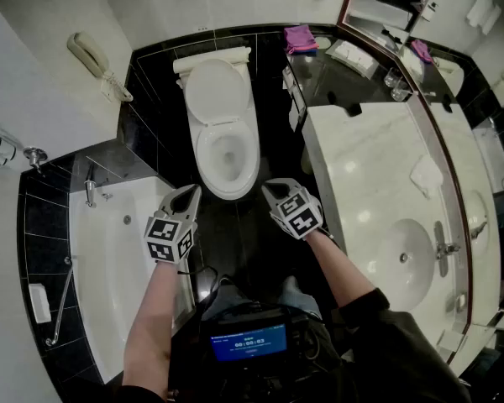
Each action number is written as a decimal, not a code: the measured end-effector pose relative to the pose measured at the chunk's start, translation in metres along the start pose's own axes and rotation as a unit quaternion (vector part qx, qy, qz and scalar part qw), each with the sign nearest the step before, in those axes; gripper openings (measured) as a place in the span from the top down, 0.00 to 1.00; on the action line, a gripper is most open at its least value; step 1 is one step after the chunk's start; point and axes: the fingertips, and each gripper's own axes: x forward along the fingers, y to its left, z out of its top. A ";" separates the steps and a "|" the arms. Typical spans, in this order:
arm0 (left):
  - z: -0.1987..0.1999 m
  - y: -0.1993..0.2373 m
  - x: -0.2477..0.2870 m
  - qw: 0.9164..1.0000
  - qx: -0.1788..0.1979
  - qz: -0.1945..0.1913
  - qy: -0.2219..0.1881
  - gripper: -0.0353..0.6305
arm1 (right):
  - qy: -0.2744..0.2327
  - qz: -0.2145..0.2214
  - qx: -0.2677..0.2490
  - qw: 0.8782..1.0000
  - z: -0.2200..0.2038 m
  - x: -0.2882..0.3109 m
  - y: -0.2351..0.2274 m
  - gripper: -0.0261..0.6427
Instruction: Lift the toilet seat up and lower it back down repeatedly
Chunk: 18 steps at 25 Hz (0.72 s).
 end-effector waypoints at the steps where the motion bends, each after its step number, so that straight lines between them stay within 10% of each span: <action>1: -0.002 0.005 0.004 1.000 0.008 -0.004 0.000 0.94 | 0.000 0.003 -0.008 1.000 0.002 0.012 0.006 0.93; 9: -0.033 0.046 0.038 0.999 0.041 -0.029 -0.013 0.94 | 0.053 0.024 -0.148 0.987 -0.027 0.120 0.049 0.67; 18: -0.114 0.108 0.119 0.999 0.041 0.011 -0.034 0.94 | 0.103 0.029 -0.384 0.917 -0.109 0.288 0.039 0.53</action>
